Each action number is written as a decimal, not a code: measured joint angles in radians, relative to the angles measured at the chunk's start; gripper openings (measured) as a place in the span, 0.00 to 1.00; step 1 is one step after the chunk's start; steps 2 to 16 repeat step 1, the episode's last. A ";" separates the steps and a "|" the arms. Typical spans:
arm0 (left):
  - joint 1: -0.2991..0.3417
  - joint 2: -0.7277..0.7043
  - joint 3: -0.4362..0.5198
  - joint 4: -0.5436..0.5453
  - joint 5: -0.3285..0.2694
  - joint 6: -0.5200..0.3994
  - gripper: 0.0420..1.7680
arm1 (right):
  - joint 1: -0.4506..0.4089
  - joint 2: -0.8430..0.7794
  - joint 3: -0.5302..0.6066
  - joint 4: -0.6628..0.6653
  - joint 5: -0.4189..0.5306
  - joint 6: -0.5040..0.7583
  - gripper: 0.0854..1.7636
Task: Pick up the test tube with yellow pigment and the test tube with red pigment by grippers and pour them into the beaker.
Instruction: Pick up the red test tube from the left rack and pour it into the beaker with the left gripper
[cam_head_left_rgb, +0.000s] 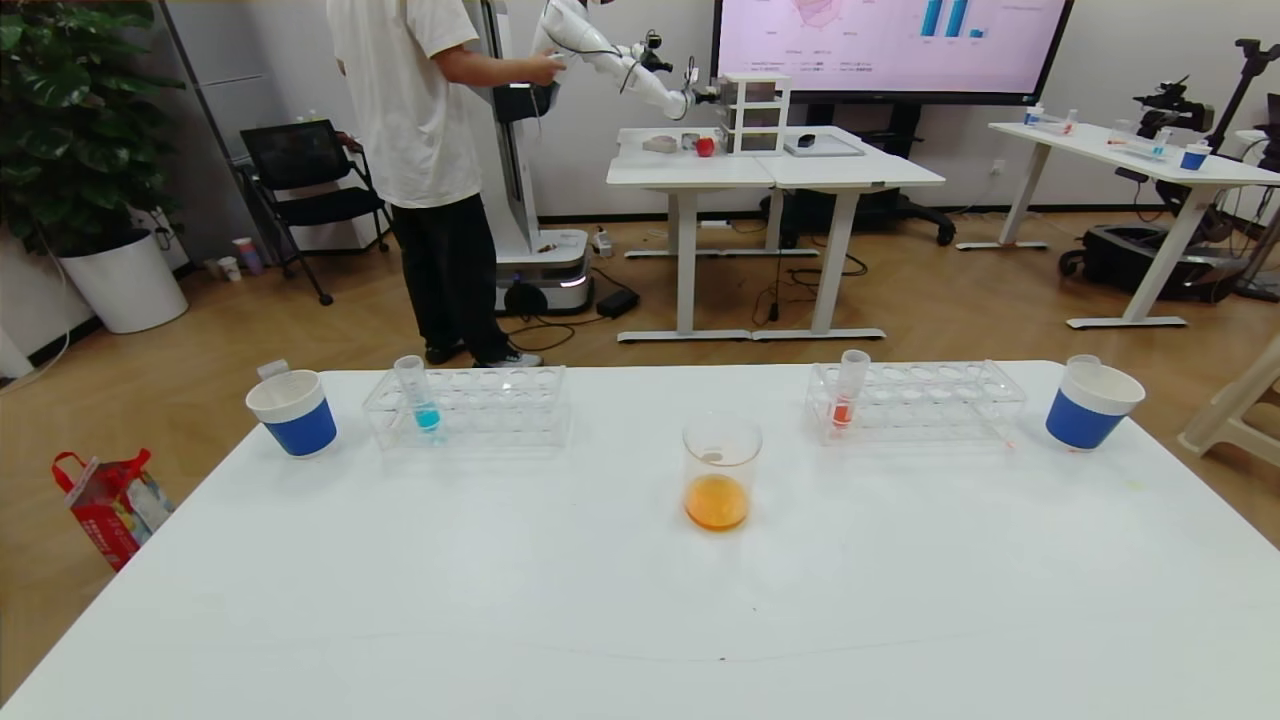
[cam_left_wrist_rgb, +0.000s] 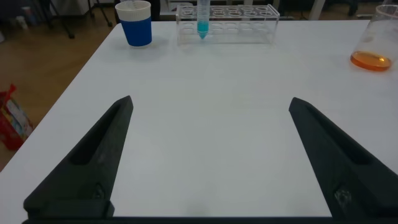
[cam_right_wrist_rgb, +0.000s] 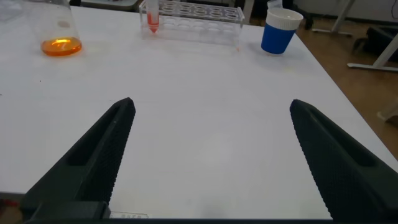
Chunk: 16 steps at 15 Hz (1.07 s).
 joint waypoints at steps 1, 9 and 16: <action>0.000 0.000 0.000 0.000 0.000 0.000 0.99 | 0.000 0.000 0.000 0.000 0.000 0.000 0.98; 0.000 0.000 0.000 0.000 0.000 0.000 0.99 | 0.000 0.000 0.000 0.000 0.000 0.000 0.98; 0.000 0.000 0.000 0.000 0.000 0.000 0.99 | 0.000 0.000 0.000 0.000 0.000 0.000 0.98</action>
